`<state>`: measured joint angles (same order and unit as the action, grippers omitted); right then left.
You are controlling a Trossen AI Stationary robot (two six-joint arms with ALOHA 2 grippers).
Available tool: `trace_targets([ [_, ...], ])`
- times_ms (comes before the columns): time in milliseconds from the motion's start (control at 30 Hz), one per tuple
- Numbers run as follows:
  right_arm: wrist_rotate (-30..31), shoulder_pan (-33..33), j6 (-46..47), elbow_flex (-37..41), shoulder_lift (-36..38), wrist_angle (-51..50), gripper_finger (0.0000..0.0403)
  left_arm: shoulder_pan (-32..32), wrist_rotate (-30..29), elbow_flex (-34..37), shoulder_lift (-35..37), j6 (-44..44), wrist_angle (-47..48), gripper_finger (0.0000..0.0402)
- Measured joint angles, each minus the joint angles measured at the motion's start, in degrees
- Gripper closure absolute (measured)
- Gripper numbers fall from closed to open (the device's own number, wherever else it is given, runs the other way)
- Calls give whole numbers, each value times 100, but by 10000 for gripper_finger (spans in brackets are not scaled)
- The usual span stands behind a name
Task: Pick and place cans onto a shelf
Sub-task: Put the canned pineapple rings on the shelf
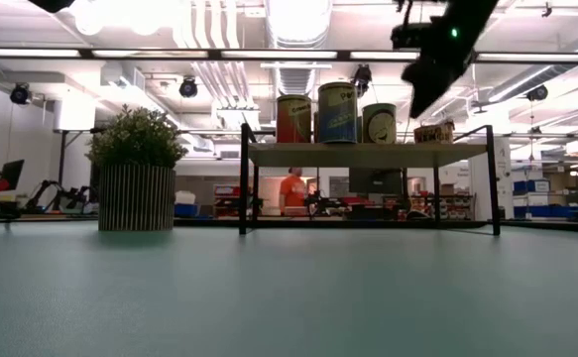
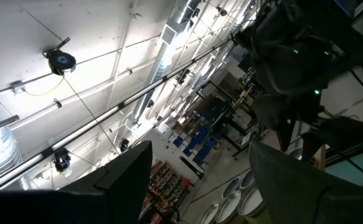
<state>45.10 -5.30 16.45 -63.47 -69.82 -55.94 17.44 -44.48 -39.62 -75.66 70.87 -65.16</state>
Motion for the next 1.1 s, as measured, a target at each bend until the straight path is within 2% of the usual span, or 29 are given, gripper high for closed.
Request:
trace_targets([
  [133, -993, -98, 17, -513, 10, -343, 225, 0, 1, 0, 0, 0, 2, 152],
  [333, -1811, -467, -4, -858, 38, -910, 365, 0, -5, 0, 0, -2, 4, 152],
  [367, -2011, -538, -106, -834, 57, -916, 379, 0, -5, 0, 0, -2, 4, 152],
  [467, -2646, -791, -278, -679, 114, -920, 389, -1, -7, 0, 0, -2, 6, 152],
  [533, -2717, -933, -289, -557, 118, -921, 393, 1, -9, 0, 0, -5, 6, 152],
  [667, -2681, -1196, -439, -263, 122, -895, 394, 0, -9, 0, 0, -24, 8, 152],
  [867, -1943, -1449, -680, -91, 122, -793, 394, 0, -9, 0, -2, -24, 8, 152],
  [1100, -1956, -1499, -869, -177, 122, -764, 394, -1, -7, 0, -2, -24, 8, 152],
])
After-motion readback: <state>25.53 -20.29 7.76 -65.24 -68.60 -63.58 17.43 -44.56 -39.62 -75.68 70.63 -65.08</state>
